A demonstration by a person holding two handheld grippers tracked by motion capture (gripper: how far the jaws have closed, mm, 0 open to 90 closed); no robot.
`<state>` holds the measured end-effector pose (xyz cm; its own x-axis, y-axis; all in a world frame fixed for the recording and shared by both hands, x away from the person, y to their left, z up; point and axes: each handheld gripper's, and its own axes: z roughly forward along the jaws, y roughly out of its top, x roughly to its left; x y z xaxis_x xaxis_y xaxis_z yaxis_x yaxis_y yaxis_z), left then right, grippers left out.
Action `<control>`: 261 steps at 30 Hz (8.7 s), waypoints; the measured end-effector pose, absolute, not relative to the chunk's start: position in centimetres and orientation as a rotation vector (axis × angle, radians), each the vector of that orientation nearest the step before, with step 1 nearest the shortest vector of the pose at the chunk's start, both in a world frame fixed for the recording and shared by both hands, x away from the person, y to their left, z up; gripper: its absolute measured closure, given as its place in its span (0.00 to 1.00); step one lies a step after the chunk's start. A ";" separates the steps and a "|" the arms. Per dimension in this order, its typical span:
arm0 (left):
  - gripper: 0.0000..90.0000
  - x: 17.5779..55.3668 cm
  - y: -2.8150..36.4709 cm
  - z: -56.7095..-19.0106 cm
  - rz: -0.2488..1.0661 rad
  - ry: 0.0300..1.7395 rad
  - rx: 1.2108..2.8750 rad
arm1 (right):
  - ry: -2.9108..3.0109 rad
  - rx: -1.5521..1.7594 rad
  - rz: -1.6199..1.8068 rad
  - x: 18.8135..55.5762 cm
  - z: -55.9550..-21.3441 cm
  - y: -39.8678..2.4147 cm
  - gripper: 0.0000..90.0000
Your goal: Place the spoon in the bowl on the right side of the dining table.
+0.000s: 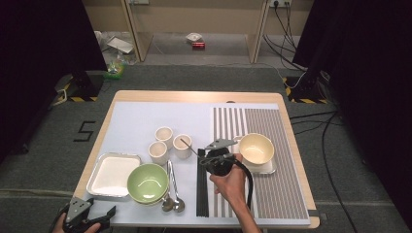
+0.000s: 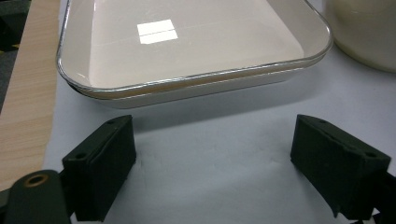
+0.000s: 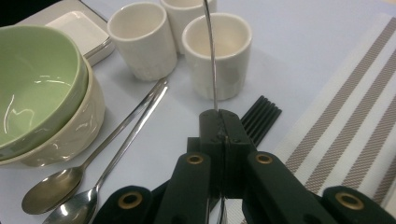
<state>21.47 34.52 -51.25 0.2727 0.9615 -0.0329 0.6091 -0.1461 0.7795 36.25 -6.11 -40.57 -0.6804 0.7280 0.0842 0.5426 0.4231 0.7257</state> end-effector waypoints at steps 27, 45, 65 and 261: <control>0.14 21.5 34.5 -51.3 0.645 1.420 1.848 | 2.223 1.326 1.119 39.2 -37.8 -15.1 1.00; 0.14 21.5 34.5 -51.3 0.644 1.420 1.848 | 2.163 1.409 1.088 41.4 -38.7 -17.7 1.00; 0.14 21.5 34.5 -51.3 0.644 1.420 1.848 | 2.140 1.464 1.037 43.6 -40.5 -18.7 1.00; 0.14 21.4 34.5 -51.3 0.646 1.421 1.847 | 2.408 1.150 1.047 41.9 -40.7 -13.1 0.54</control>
